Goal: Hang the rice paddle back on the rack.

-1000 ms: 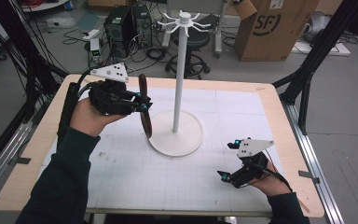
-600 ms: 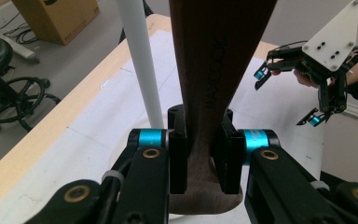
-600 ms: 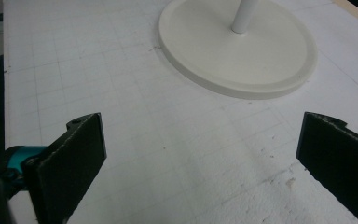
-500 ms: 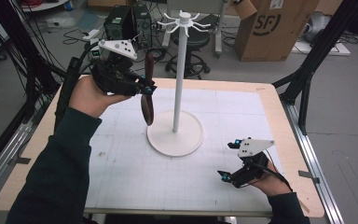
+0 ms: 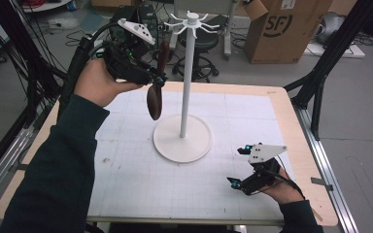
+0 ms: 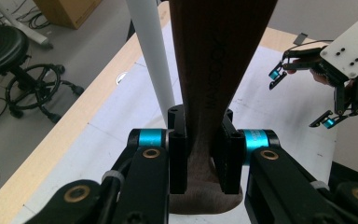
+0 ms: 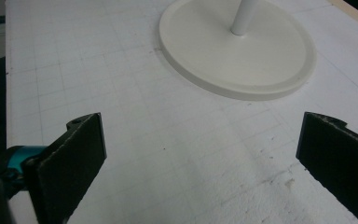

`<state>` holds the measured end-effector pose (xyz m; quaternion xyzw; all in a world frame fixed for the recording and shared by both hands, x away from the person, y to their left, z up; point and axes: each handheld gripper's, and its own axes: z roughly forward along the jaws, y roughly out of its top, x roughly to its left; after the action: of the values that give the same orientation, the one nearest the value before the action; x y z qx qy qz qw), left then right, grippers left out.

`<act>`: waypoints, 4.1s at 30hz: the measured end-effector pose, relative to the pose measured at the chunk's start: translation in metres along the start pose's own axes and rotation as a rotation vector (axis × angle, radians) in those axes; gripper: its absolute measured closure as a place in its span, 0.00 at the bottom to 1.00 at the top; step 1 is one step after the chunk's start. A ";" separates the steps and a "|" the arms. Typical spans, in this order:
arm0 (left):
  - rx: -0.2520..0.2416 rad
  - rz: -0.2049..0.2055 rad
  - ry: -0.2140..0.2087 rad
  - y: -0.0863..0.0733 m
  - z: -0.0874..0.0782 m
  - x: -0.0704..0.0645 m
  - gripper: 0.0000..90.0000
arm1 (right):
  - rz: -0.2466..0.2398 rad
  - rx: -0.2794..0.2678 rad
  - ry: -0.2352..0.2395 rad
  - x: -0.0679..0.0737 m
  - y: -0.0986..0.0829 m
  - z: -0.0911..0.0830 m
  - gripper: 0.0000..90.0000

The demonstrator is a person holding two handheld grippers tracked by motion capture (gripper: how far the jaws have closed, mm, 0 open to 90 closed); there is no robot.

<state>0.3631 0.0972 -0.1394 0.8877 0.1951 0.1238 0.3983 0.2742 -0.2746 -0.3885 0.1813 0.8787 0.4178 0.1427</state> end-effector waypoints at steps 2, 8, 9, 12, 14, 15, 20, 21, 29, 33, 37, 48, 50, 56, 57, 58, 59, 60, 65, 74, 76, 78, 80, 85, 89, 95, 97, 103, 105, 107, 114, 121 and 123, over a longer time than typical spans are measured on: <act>0.007 0.005 0.000 0.004 -0.001 0.000 0.86 | 0.000 -0.001 0.000 0.000 0.000 0.000 0.01; 0.021 0.003 0.017 0.015 -0.001 0.000 0.86 | 0.000 0.000 0.006 0.000 0.000 0.000 0.01; 0.022 -0.001 0.020 0.017 -0.001 0.000 0.86 | 0.000 -0.001 0.006 0.000 0.000 0.000 0.01; 0.039 -0.003 0.029 0.021 0.000 0.002 0.86 | -0.003 -0.001 0.002 0.001 0.001 0.000 0.01; 0.052 -0.004 0.041 0.024 0.000 0.004 0.86 | -0.003 -0.002 0.001 0.001 0.001 0.000 0.01; 0.050 -0.010 0.041 0.024 0.000 0.004 0.86 | -0.003 -0.002 0.007 0.001 0.001 0.000 0.01; 0.053 -0.019 0.045 0.027 0.002 0.007 0.86 | -0.002 -0.003 0.003 0.001 0.001 0.000 0.01; 0.056 -0.020 0.043 0.027 0.002 0.008 0.86 | -0.004 -0.001 0.006 0.001 0.001 0.000 0.01; 0.061 -0.032 0.050 0.032 0.002 0.009 0.86 | -0.008 0.003 0.007 0.001 0.001 0.001 0.01; 0.082 -0.030 0.063 0.034 0.003 0.010 0.86 | -0.007 0.003 0.007 0.002 0.001 0.001 0.01; 0.089 -0.034 0.054 0.034 0.006 0.012 0.86 | -0.008 0.006 0.011 0.002 0.002 0.001 0.01; 0.086 -0.038 0.048 0.036 0.012 0.017 0.86 | -0.009 0.005 0.006 0.002 0.001 0.001 0.01; 0.087 -0.039 0.049 0.036 0.013 0.017 0.86 | -0.009 0.004 0.006 0.002 0.001 0.000 0.01; 0.089 -0.043 0.042 0.036 0.016 0.019 0.86 | -0.007 0.004 0.012 0.002 0.001 0.000 0.01; 0.088 -0.042 0.040 0.036 0.016 0.020 0.85 | -0.007 0.003 0.011 0.002 0.001 0.000 0.01; 0.087 -0.039 0.039 0.036 0.016 0.020 0.85 | -0.008 0.002 0.011 0.002 0.001 0.000 0.01; 0.079 -0.039 0.040 0.036 0.016 0.020 0.84 | -0.009 0.002 0.010 0.002 0.001 0.000 0.01; 0.070 -0.040 0.039 0.036 0.016 0.020 0.82 | -0.008 0.001 0.010 0.002 0.001 -0.001 0.01; 0.064 -0.039 0.047 0.035 0.013 0.020 0.71 | -0.008 0.003 0.009 0.002 0.000 -0.001 0.01; 0.055 -0.047 0.044 0.016 0.006 0.021 0.59 | -0.006 -0.003 0.004 0.001 0.000 -0.002 0.01; 0.033 -0.037 0.040 0.013 0.002 0.019 0.56 | -0.001 -0.001 0.007 0.001 0.000 -0.002 0.01; 0.025 -0.037 0.028 0.008 -0.001 0.017 0.54 | -0.003 -0.004 -0.002 0.001 0.000 -0.003 0.01; 0.025 -0.038 0.032 0.004 -0.002 0.015 0.52 | -0.002 -0.004 0.001 0.000 0.000 -0.003 0.01; 0.017 -0.024 0.023 -0.005 -0.005 0.008 0.46 | 0.001 -0.005 -0.003 0.001 0.000 -0.003 0.01; 0.037 -0.017 0.035 -0.017 -0.003 0.004 0.39 | 0.002 -0.004 0.000 0.001 0.000 -0.003 0.01; 0.032 -0.030 0.020 -0.037 -0.004 0.000 0.31 | -0.002 -0.006 0.000 0.001 0.001 -0.003 0.01; 0.026 -0.039 0.016 -0.044 -0.003 -0.001 0.29 | -0.001 -0.006 -0.001 0.001 0.001 -0.003 0.01; -0.008 -0.052 -0.002 -0.067 -0.005 -0.002 0.20 | 0.001 -0.008 -0.005 0.001 0.001 -0.003 0.01; -0.011 -0.052 0.005 -0.073 -0.005 -0.003 0.14 | 0.003 -0.010 0.001 0.001 0.001 -0.004 0.01; -0.018 -0.048 0.012 -0.080 -0.005 -0.005 0.08 | 0.004 -0.011 -0.003 0.001 0.001 -0.004 0.01; -0.045 -0.039 0.004 -0.107 -0.001 -0.011 0.02 | 0.002 -0.009 0.000 0.001 0.001 -0.002 0.01; -0.081 -0.035 0.002 -0.130 0.005 -0.021 0.02 | 0.002 -0.016 -0.006 0.001 0.001 -0.003 0.01; -0.096 -0.027 -0.003 -0.137 0.005 -0.023 0.02 | 0.005 -0.020 -0.009 0.001 0.001 -0.004 0.01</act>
<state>0.3108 0.1666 -0.2473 0.8649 0.2005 0.1264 0.4424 0.2722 -0.2764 -0.3852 0.1841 0.8735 0.4260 0.1473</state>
